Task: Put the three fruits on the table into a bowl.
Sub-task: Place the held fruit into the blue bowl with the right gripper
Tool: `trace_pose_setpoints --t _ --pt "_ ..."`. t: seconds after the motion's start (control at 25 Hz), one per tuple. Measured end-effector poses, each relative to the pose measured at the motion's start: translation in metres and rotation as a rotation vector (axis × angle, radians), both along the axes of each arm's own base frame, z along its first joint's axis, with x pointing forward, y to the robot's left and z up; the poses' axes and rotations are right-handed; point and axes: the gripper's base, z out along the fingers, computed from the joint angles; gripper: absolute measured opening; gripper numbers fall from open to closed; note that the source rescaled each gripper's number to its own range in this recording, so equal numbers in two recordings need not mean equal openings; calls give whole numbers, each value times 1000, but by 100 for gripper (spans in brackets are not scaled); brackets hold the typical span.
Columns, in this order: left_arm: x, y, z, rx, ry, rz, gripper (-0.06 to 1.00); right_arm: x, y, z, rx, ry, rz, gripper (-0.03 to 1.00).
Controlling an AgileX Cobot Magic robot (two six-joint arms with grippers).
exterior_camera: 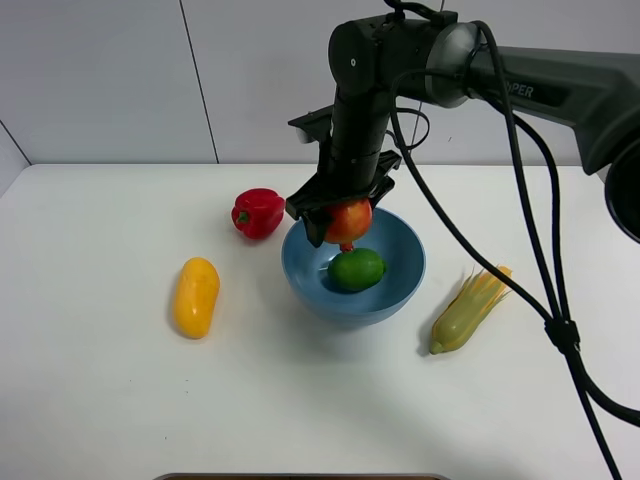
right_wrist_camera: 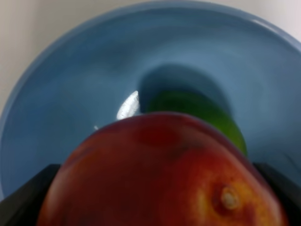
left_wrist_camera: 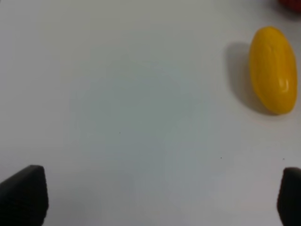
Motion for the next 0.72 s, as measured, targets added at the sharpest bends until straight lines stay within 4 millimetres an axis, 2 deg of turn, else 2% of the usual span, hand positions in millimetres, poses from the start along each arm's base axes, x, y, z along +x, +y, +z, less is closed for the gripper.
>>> trace_pose_setpoints --t 0.4,0.6,0.72 --pt "0 0 0 0 0 0 100 0 3 -6 15 27 -7 33" --pt "0 0 0 0 0 0 100 -1 3 -6 19 30 -8 54" --pt "0 0 0 0 0 0 100 -1 3 -6 20 30 -8 59"
